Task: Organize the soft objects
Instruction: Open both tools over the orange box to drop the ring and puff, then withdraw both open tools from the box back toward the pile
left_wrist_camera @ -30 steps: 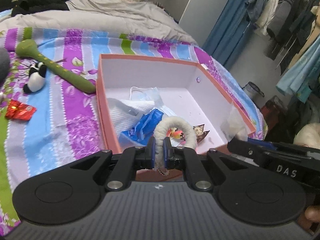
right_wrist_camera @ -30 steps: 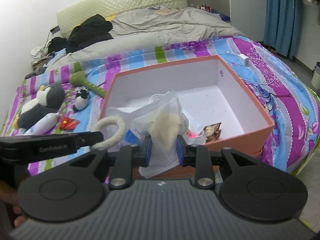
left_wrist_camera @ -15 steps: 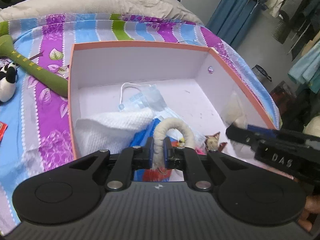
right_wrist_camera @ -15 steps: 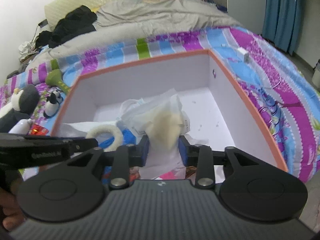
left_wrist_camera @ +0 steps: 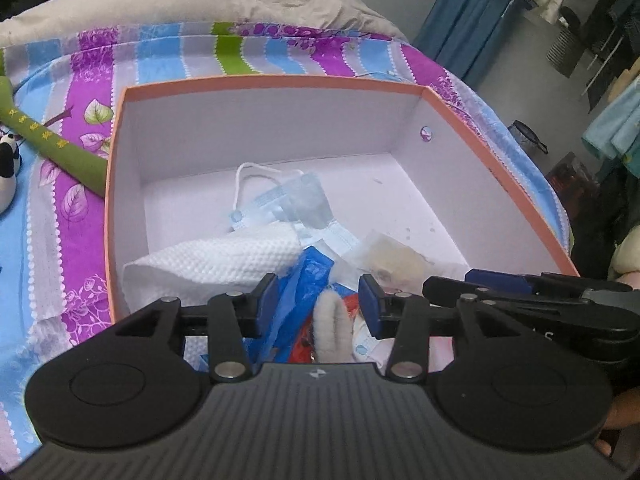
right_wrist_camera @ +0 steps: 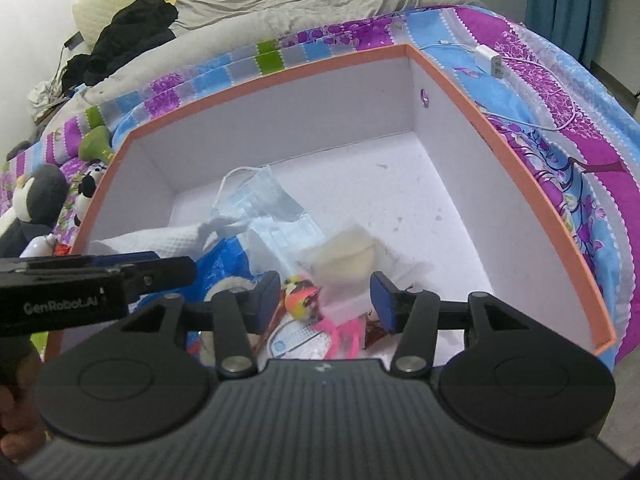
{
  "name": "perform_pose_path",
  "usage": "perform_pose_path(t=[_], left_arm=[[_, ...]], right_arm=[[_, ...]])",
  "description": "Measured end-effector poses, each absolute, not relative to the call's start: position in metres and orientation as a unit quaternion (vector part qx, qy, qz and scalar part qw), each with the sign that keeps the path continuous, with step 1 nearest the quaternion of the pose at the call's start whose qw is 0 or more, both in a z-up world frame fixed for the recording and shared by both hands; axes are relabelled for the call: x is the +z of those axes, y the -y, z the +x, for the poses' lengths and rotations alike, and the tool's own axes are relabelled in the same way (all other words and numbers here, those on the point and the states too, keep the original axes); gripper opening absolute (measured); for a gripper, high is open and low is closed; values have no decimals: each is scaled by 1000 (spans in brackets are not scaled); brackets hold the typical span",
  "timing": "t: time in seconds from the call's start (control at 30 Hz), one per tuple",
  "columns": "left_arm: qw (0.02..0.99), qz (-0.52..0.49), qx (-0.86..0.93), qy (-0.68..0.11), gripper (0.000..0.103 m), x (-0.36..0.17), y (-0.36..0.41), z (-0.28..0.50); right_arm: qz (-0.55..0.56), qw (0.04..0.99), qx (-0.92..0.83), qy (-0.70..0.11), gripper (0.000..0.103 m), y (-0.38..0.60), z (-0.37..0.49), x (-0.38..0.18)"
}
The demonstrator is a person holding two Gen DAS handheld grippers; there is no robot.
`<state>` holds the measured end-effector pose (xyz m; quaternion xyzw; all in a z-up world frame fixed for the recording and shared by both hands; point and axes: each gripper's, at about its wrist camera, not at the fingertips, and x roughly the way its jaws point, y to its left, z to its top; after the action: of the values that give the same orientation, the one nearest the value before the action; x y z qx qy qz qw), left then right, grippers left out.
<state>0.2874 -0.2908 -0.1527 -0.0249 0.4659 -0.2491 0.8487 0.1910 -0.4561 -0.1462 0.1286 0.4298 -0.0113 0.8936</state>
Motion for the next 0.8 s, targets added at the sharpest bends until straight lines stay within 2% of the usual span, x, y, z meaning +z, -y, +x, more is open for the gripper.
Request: perform_pose_path(t=[0.8], left_arm=[[892, -47, -233, -384, 50, -62, 220, 148]], right_arm=[[106, 929, 20, -354, 53, 401, 75, -64]])
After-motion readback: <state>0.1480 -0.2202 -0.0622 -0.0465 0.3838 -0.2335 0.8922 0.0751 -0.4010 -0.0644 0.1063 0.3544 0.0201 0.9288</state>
